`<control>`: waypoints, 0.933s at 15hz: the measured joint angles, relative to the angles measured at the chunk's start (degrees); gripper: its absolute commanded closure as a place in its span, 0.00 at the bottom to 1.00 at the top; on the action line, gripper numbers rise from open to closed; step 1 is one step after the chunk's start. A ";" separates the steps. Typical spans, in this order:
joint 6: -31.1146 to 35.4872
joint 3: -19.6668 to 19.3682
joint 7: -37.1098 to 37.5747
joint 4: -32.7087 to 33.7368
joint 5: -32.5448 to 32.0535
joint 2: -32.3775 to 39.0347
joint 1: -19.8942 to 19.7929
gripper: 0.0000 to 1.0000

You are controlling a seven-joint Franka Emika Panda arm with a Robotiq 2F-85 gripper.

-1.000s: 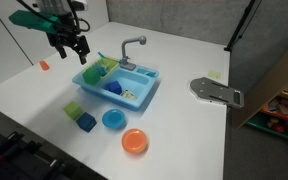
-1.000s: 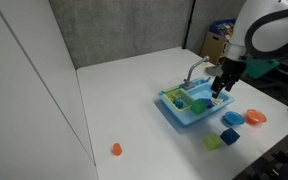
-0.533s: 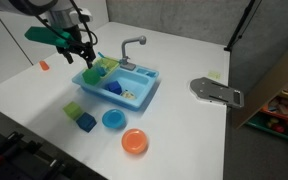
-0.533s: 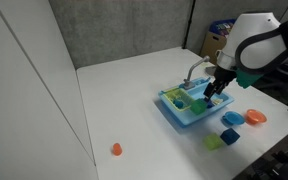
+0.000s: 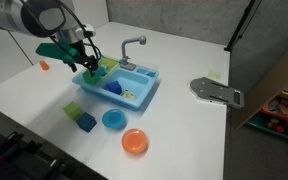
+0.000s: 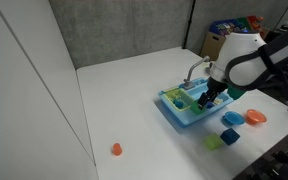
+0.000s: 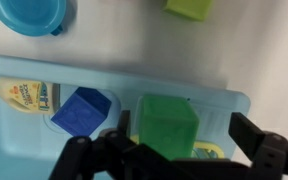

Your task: Put the green block into the toy sink

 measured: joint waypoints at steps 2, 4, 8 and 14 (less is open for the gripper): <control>1.23 -0.01 0.00 0.90 -0.43 1.55 0.07 0.00; 1.87 -0.05 0.00 1.97 -0.80 2.74 0.13 0.00; 2.16 -0.14 0.00 3.94 -1.07 4.83 0.35 0.27; 2.14 -2.11 0.46 5.65 -2.95 7.05 2.11 0.69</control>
